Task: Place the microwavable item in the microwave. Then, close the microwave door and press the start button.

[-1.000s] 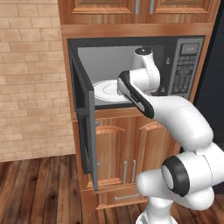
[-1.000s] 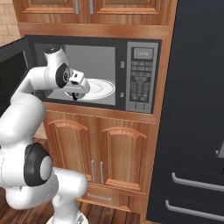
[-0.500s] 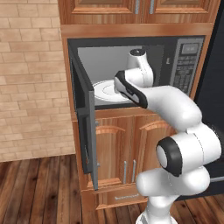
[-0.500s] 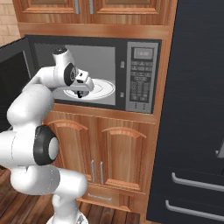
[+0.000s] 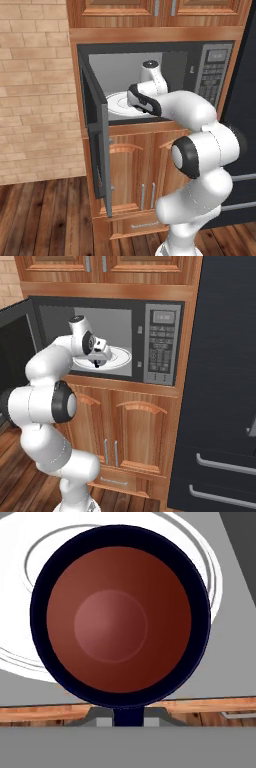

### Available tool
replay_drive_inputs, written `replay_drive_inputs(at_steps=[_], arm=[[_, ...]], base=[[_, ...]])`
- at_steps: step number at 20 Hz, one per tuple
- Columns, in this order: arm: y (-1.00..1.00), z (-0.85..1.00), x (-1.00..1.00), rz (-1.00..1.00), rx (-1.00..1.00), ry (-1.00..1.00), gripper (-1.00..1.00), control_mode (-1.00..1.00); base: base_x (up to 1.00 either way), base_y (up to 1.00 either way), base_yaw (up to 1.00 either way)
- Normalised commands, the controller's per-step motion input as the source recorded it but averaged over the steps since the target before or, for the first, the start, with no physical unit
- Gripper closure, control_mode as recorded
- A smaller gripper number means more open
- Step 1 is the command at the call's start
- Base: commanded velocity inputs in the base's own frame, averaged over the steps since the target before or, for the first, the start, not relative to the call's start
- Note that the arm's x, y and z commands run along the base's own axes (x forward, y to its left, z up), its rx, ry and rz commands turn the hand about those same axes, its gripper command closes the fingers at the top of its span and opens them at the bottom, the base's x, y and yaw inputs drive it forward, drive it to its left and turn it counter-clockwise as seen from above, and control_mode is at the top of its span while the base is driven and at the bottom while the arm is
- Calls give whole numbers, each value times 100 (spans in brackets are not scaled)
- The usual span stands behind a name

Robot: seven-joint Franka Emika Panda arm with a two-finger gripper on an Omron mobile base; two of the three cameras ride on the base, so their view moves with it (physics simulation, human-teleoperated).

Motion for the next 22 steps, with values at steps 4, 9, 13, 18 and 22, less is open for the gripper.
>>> replay_drive_inputs(at_steps=[4,9,13,18,22], arm=[[0,-34,62,0,-3,0,100,-100],[0,-19,43,0,-1,0,100,-100],[0,-17,30,0,0,0,100,-100],[1,-20,2,0,0,-1,-100,-100],[0,0,-9,0,0,-13,-100,-100]], base=[[0,0,0],[0,0,0],[0,0,0],[0,0,0],[0,0,0]])
